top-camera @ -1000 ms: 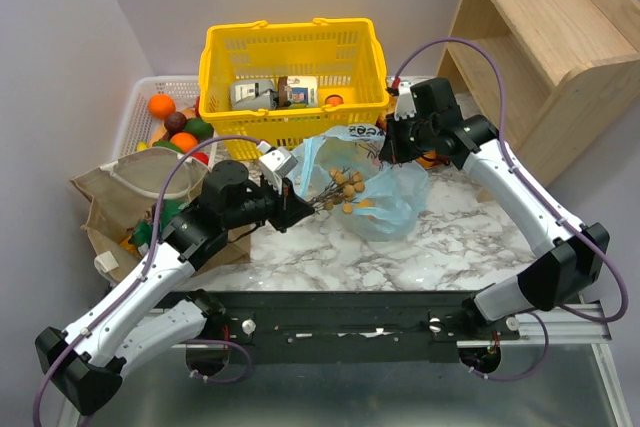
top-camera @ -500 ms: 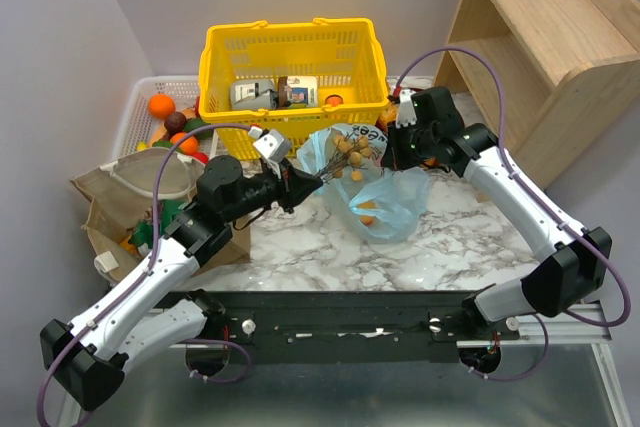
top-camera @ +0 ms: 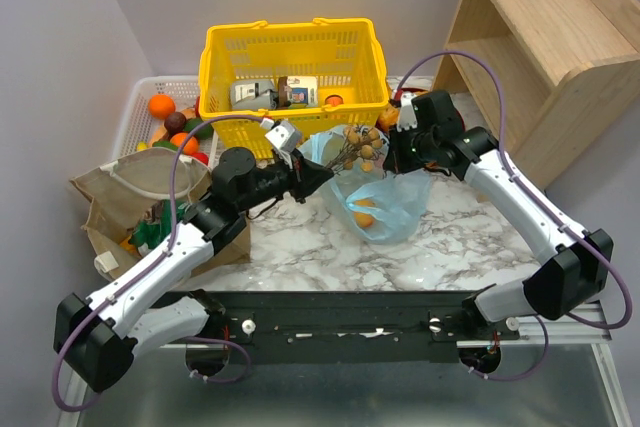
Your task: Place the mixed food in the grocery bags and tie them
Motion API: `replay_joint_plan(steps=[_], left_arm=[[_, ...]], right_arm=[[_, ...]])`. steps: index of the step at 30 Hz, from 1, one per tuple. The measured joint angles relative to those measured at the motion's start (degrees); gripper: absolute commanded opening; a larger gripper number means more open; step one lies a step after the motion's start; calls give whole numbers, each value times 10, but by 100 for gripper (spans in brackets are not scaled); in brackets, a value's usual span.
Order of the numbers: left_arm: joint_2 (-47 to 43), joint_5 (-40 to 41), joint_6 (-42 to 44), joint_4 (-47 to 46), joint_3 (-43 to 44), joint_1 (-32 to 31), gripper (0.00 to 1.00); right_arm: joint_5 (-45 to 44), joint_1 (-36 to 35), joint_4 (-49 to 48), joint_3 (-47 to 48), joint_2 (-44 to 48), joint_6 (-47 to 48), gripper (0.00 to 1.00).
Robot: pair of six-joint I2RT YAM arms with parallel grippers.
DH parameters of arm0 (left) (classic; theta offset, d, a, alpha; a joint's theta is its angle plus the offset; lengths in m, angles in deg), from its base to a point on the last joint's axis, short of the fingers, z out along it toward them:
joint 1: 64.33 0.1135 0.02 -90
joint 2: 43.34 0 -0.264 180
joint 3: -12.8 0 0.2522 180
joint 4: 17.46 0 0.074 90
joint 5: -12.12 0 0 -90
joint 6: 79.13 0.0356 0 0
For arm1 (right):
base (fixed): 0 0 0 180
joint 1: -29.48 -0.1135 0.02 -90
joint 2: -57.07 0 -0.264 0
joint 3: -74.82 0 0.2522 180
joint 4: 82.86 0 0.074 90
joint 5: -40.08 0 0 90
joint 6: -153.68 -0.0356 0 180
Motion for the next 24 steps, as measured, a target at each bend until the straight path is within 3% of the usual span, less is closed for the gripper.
replay_joint_plan(steps=[9,24], left_arm=[[22,27,19,10,-51,0,0],[63,29,77,73,-50,-7,0]], right_arm=[[-24,0,0,-5,23,4,1],[-66,3,13,1,28,19,1]])
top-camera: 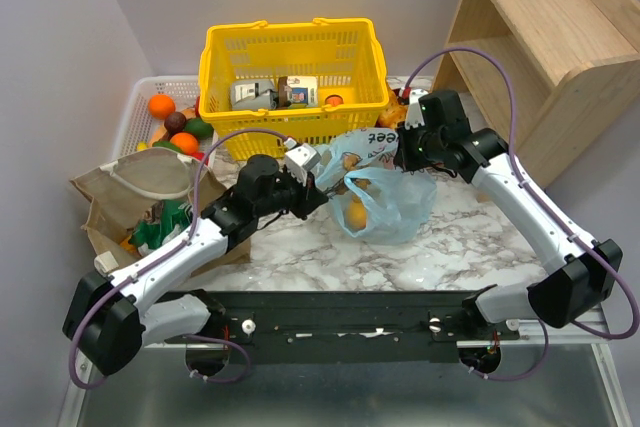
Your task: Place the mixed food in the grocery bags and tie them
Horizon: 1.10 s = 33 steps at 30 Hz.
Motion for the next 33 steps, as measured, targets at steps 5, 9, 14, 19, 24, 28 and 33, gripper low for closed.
replay_joint_plan(steps=[5,9,14,19,24,28,33], left_arm=[[40,-8,9,17,21,-14,0],[68,-7,22,27,53,-44,0],[84,-7,37,24,75,-84,0],[92,0,51,27,77,-110,0],[63,34,55,15,57,-136,0],[35,47,55,0,42,-144,0],[28,65,55,-23,34,-156,0]], right_arm=[[0,1,0,0,-2,0,1],[1,1,0,0,-3,0,1],[1,1,0,0,-3,0,1],[1,1,0,0,-10,0,1],[1,1,0,0,-24,0,1],[1,1,0,0,-35,0,1],[1,1,0,0,-44,0,1]])
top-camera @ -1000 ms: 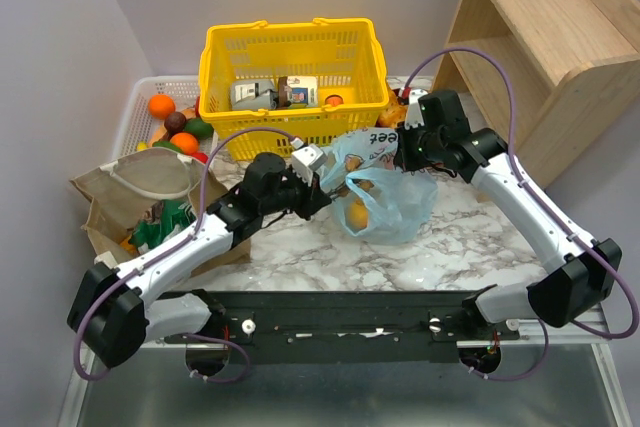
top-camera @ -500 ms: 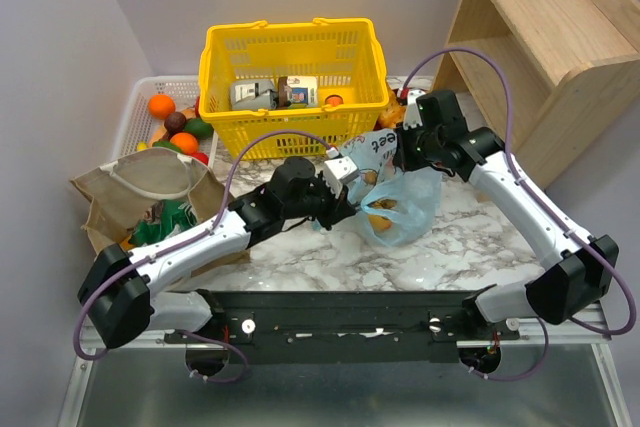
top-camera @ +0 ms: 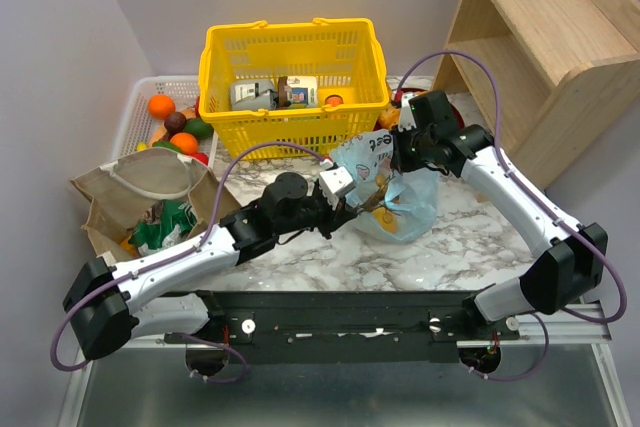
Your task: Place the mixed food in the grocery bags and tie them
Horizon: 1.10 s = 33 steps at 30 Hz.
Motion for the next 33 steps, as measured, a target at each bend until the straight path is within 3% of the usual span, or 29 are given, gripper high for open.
replay_joint_plan(steps=[14,24,27,29,30,31,33], left_arm=[[57,125,-20,59,16,-9,0],[105,138,-35,90,81,-9,0],[122,127,-35,95,108,-9,13],[141,114,-32,102,130,-9,27],[147,110,-30,104,137,-9,35],[153,105,-28,108,142,-9,55],[158,99,-24,115,144,-9,70]], right_arm=[[0,0,0,0,8,0,1],[6,0,0,0,26,0,1],[9,0,0,-1,26,0,1],[12,0,0,-3,27,0,1],[15,0,0,-5,28,0,1],[17,0,-1,-6,28,0,1],[23,0,-2,-8,28,0,1]])
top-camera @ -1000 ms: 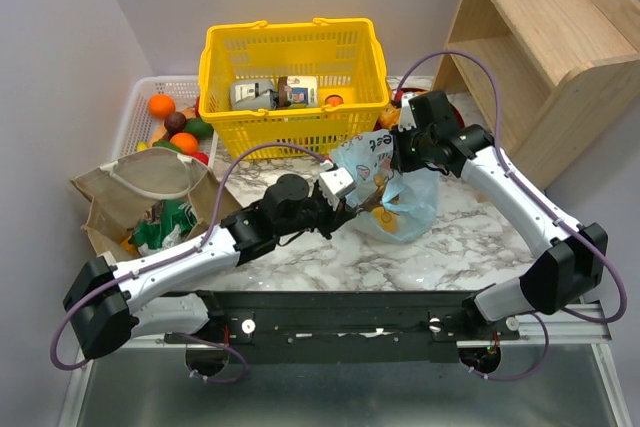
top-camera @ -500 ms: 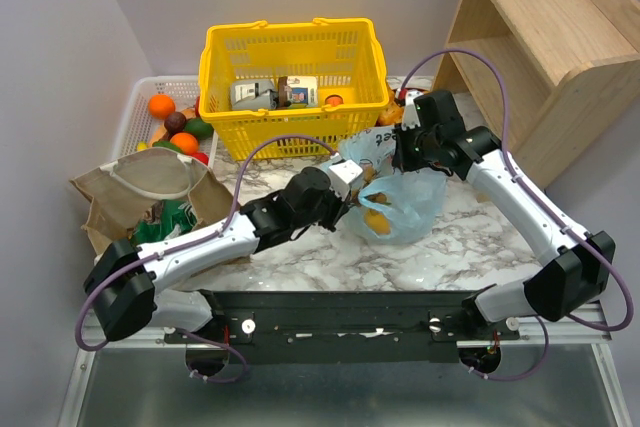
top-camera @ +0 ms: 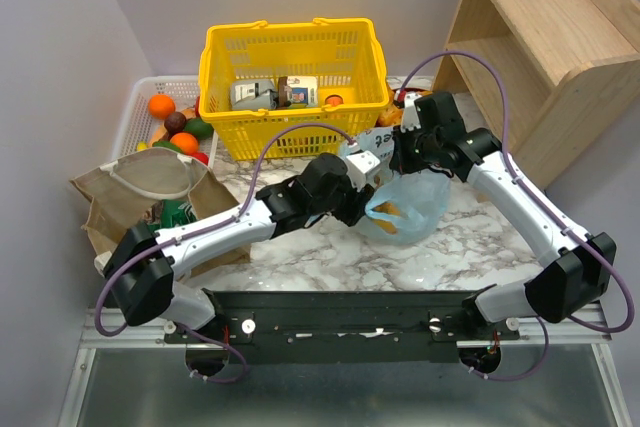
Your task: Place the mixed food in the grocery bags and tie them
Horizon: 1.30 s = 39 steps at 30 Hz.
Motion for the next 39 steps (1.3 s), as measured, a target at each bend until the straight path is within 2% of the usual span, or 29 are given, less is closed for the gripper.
replay_joint_plan(steps=[1,4,7,13,17,24,28,29,30,31,32,33,34,39], left_arm=[[0,-2,7,6,0,0,77],[-10,-2,12,10,0,0,89],[-46,-2,22,8,0,1,93],[-125,9,39,19,0,7,99],[-166,41,45,57,-11,23,99],[-219,56,-17,92,-78,91,98],[-223,15,-79,54,-140,103,78],[-220,-1,-100,41,-158,104,60],[-217,-12,-109,31,-169,105,46],[-214,-33,-133,12,-180,105,17],[-208,-39,-141,7,-190,106,7],[-204,-54,-155,-5,-195,106,1],[-201,-67,-165,-14,-195,106,0],[-204,-100,-199,-40,-135,108,0]], right_arm=[[3,0,-2,-1,0,0,1],[9,0,-3,-1,0,-1,1],[9,0,-7,-1,0,-2,1],[9,0,-7,-1,0,-5,1],[9,0,-7,-1,0,-4,1],[9,0,-7,0,0,-4,1],[9,0,-8,0,0,-4,1],[9,0,-8,0,0,-4,1],[9,0,-8,0,0,-4,1],[9,0,-9,0,0,-4,1],[9,0,-9,0,0,-4,1],[9,0,-10,-1,0,-3,1],[9,0,-10,-1,0,-1,1],[7,0,-10,-1,1,8,1]])
